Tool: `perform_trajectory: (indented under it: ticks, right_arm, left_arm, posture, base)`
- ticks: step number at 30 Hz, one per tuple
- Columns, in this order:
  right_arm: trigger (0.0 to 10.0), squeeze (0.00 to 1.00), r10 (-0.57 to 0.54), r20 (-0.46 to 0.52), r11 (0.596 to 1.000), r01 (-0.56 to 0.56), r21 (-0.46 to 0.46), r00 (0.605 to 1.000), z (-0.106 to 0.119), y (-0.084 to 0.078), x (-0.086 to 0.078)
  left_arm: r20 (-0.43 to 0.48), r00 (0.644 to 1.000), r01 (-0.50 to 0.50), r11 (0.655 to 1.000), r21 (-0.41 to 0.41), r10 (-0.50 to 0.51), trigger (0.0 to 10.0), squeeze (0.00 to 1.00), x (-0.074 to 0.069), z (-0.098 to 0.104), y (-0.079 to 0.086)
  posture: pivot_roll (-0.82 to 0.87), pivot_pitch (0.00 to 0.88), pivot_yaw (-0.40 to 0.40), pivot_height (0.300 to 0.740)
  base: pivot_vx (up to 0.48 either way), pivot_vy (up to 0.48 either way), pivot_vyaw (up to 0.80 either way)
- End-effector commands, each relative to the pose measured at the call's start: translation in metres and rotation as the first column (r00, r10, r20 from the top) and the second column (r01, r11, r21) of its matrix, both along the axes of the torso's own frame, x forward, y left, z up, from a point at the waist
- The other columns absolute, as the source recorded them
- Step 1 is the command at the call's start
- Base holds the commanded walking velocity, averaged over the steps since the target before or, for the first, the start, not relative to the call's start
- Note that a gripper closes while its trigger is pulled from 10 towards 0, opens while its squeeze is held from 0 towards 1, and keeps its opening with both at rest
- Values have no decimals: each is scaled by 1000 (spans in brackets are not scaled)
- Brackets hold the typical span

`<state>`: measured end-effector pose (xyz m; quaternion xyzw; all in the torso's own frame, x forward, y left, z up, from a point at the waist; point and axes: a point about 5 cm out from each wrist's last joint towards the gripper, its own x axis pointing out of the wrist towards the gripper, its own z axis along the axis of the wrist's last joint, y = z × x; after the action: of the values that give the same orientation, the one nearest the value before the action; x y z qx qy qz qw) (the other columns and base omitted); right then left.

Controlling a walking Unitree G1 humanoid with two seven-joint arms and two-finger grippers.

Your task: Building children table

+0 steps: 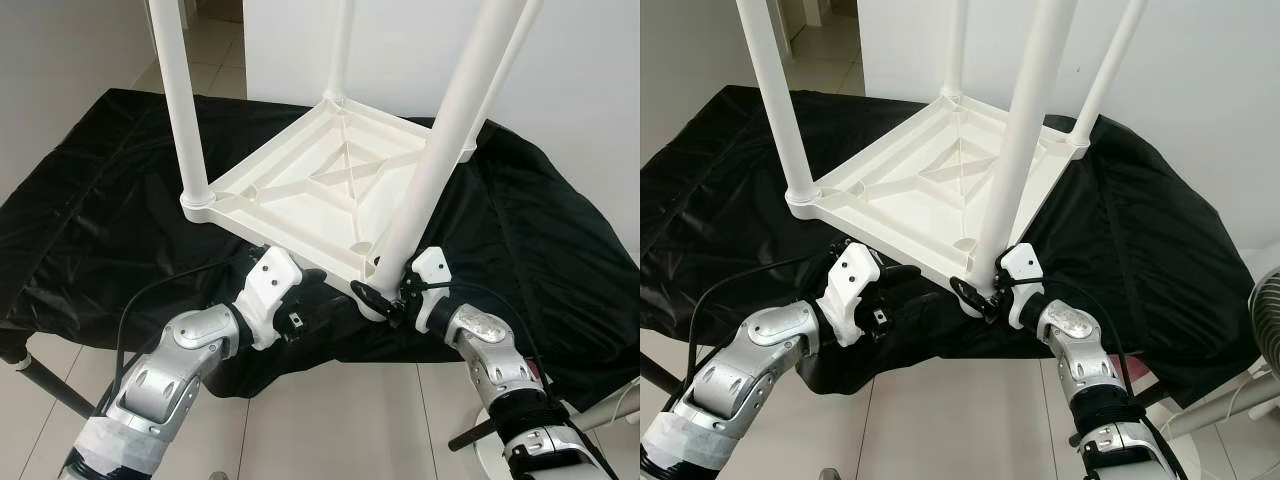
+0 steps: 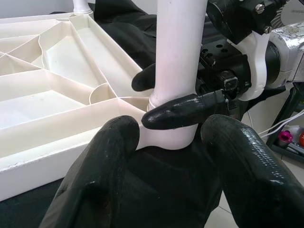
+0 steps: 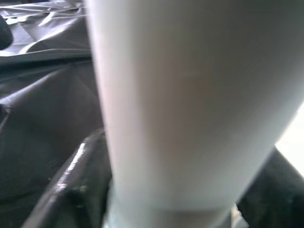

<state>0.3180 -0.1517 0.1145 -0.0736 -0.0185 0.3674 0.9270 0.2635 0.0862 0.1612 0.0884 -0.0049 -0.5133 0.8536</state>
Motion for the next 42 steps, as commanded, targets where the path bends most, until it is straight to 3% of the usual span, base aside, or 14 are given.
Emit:
perform_trajectory:
  ticks: [1, 2, 3, 5, 6, 20, 28, 34, 35, 37, 38, 40, 41, 42]
  right_arm:
    - [4118, 0, -52, 16, 998, 52, 25, 999, 1, -7, 1]
    - [4118, 0, -52, 16, 998, 52, 25, 999, 1, -7, 1]
    - [0, 0, -63, 10, 997, 62, 42, 998, 1, -8, 1]
    - [0, 0, -75, 7, 996, 75, 52, 997, 1, -10, 1]
    - [9647, 0, -98, 2, 993, 97, 69, 995, 1, -11, 1]
    - [10000, 0, -398, 26, 898, 383, 218, 917, 4, 7, -10]
    - [10000, 0, -584, -49, 773, 574, 271, 810, -6, 34, -18]
    - [10000, 0, -572, -63, 766, 561, 314, 818, -2, 48, -21]
    - [10000, 1000, -540, -48, 784, 523, 335, 840, 1, 54, -24]
    - [10000, 1000, -506, -28, 804, 483, 347, 862, 5, 57, -26]
    - [10000, 847, -462, -6, 829, 434, 352, 887, 9, 57, -28]
    - [10000, 847, -452, -2, 835, 424, 351, 892, 10, 55, -28]
    - [10000, 35, -439, 0, 842, 411, 349, 899, 11, 53, -28]
    - [10000, 0, -430, 9, 850, 401, 342, 903, 12, 52, -28]
  left_arm:
    - [-6, 1000, 25, 1000, -3, -25, 10000, 0, -4, 0, -1]
    - [-6, 1000, 25, 1000, -3, -25, 10000, 0, -4, 0, -1]
    - [-5, 1000, 25, 1000, -4, -25, 10000, 0, -4, 1, 0]
    - [-6, 1000, 25, 1000, -4, -25, 10000, 0, -4, 1, 0]
    - [-7, 1000, 25, 1000, -4, -25, 10000, 0, -4, 1, 0]
    - [-8, 1000, 21, 1000, -6, -21, 10000, 0, -5, 1, 1]
    - [-8, 1000, 19, 1000, -12, -19, 10000, 0, -6, 0, -1]
    - [-12, 1000, 18, 1000, -16, -18, 10000, 0, -7, -1, -3]
    - [-13, 1000, 20, 1000, -15, -20, 10000, 0, -8, -2, -3]
    - [-13, 1000, 23, 1000, -18, -23, 10000, 0, -8, -1, -4]
    - [-13, 1000, 22, 1000, -23, -22, 10000, 0, -7, -1, -4]
    - [-14, 1000, 19, 1000, -24, -20, 10000, 0, -7, 0, -4]
    - [-12, 1000, 19, 1000, -23, -19, 10000, 0, -7, 0, -4]
    - [-9, 1000, 19, 1000, -20, -19, 10000, 0, -6, 0, -4]
  posture:
    - [33, 56, -63, 740]
    - [33, 56, -63, 740]
    - [34, 58, -60, 740]
    - [34, 58, -60, 740]
    - [35, 59, -61, 740]
    - [35, 58, -64, 740]
    - [39, 50, -76, 740]
    - [36, 48, -75, 740]
    - [34, 39, -75, 740]
    - [31, 50, -76, 740]
    - [30, 46, -80, 740]
    - [30, 46, -80, 740]
    - [30, 49, -81, 740]
    - [30, 49, -81, 740]
  base:
    - [0, 0, 0]
    - [0, 0, 0]
    - [0, 0, 0]
    - [0, 0, 0]
    - [0, 0, 0]
    - [0, 0, 0]
    - [0, 0, 0]
    - [0, 0, 0]
    - [0, 0, 0]
    - [0, 0, 0]
    - [0, 0, 0]
    - [0, 0, 0]
    - [0, 0, 0]
    - [0, 0, 0]
